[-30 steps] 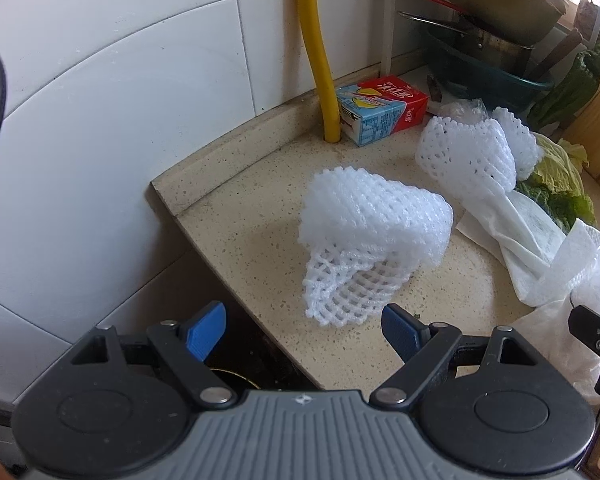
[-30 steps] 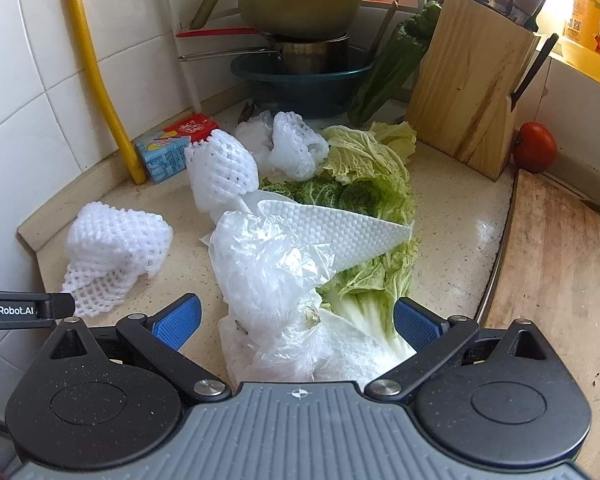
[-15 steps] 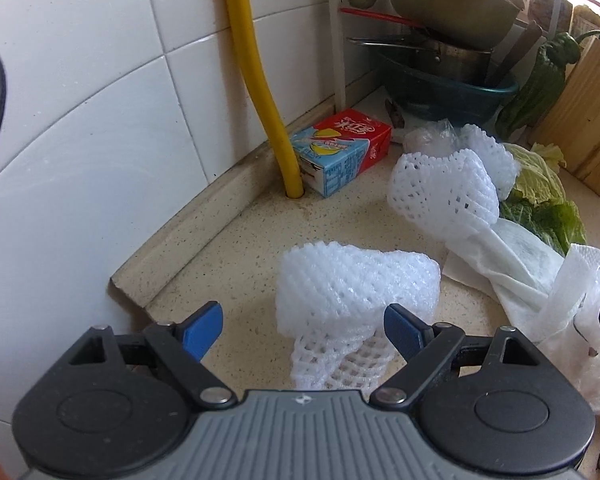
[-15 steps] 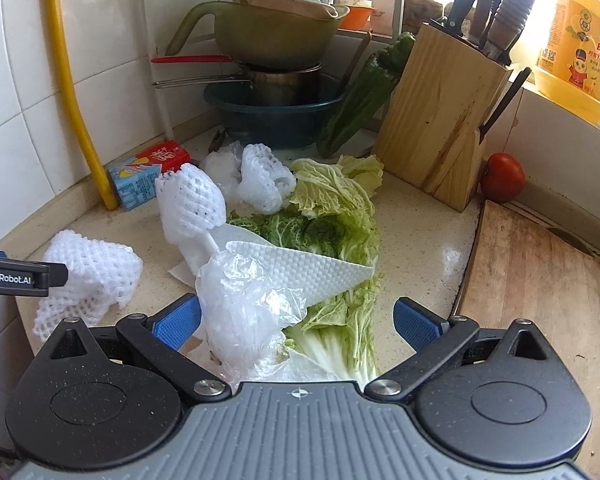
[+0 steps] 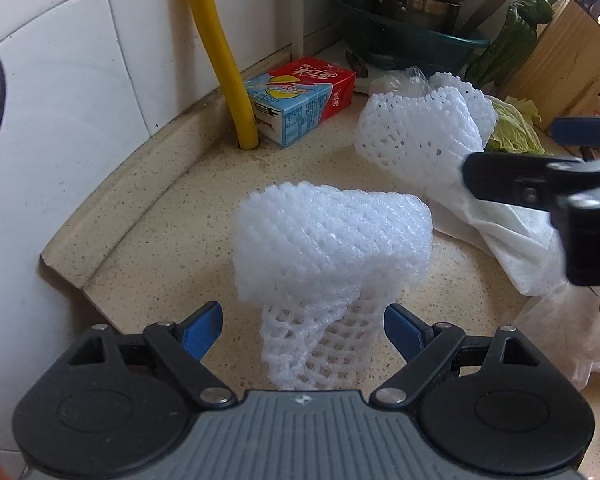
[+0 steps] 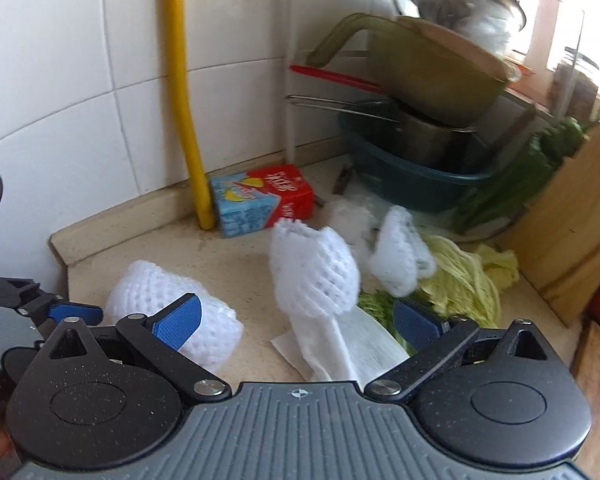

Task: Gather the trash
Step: 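Close the left gripper on the large foam net while the right gripper grasps a smaller foam net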

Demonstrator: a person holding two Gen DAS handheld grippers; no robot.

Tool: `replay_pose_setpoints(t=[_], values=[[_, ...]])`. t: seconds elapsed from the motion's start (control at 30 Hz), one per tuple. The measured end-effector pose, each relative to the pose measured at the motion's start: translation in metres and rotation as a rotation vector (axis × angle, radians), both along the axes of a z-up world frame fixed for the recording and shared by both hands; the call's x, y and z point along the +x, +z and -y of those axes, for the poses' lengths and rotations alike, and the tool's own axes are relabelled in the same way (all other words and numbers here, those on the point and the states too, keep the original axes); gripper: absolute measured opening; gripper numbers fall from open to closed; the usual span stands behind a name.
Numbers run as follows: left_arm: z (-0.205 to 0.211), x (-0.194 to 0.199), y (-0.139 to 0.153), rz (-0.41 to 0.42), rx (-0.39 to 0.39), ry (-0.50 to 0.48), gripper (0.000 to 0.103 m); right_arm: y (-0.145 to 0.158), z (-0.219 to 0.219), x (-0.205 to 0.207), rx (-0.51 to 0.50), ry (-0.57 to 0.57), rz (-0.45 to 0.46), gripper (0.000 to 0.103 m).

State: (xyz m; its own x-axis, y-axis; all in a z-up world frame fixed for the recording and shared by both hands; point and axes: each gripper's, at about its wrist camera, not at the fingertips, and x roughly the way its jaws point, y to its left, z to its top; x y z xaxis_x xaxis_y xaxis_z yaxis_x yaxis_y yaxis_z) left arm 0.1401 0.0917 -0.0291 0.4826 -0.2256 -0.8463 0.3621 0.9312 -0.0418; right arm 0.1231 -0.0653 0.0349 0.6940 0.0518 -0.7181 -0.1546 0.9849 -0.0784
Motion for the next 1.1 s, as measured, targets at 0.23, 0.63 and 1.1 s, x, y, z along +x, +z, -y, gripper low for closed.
replay_pose_setpoints(t=[0.23,0.63,1.1], values=[[-0.005,-0.002,-0.011,0.0,-0.048,-0.025,0.084,-0.027,-0.033,0.037,0.012,0.219,-0.109,0.103],[0.006,-0.005,-0.009,0.016,-0.064,-0.119,0.076,-0.039,-0.008,0.056,0.29,0.2,-0.286,0.048],[-0.01,0.015,0.008,0.001,-0.185,-0.081,0.083,0.003,0.027,0.05,0.243,0.137,-0.14,0.094]])
